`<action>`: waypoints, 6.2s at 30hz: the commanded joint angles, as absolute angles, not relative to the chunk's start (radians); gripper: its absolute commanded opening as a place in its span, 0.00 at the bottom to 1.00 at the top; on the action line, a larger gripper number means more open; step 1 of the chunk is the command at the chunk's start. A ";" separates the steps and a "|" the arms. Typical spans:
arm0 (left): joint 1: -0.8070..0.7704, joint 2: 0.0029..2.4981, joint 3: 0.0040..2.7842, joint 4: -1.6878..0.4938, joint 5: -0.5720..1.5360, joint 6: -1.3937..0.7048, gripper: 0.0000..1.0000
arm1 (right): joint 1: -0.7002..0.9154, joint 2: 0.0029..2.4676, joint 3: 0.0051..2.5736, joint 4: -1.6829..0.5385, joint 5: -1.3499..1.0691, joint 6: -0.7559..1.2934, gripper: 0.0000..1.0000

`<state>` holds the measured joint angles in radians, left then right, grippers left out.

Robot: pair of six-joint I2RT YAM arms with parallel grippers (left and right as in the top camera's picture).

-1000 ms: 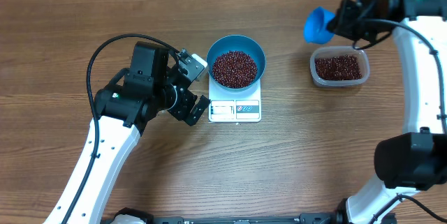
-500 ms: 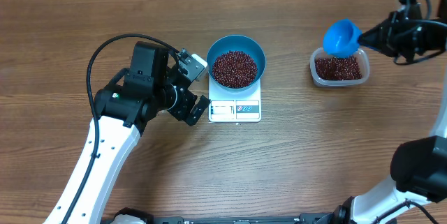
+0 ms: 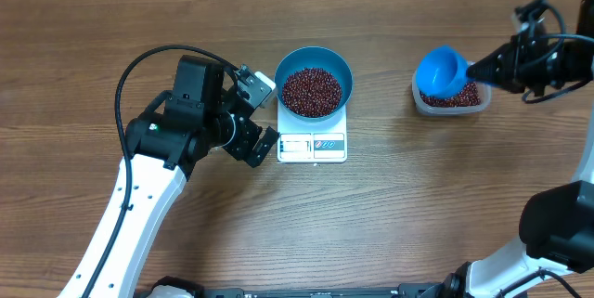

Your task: Scoop item into bowl and weigh 150g on scale

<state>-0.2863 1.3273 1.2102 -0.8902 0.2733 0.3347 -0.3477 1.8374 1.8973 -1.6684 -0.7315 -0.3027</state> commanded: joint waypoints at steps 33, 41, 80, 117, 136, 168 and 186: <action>-0.289 1.335 1.206 -0.889 0.288 0.317 1.00 | -0.446 1.684 1.276 -1.335 -0.791 -0.310 0.04; -0.289 1.335 1.206 -0.889 0.288 0.317 1.00 | -0.444 1.685 1.189 -1.252 -0.788 -0.234 0.04; -0.289 1.335 1.206 -0.889 0.288 0.317 1.00 | -0.445 1.685 1.083 -1.118 -0.735 -0.126 0.32; -0.289 1.335 1.206 -0.889 0.288 0.317 1.00 | -0.445 1.683 1.192 -1.055 -0.157 0.352 0.77; -0.289 1.335 1.206 -0.889 0.288 0.317 1.00 | -0.429 1.621 1.415 -1.164 -0.281 0.208 0.77; -0.289 1.335 1.206 -0.889 0.288 0.317 1.00 | 0.138 1.534 1.937 -1.596 -0.321 0.080 1.00; -0.289 1.335 1.206 -0.889 0.288 0.317 1.00 | 0.169 1.301 1.674 -1.233 -0.315 -0.059 1.00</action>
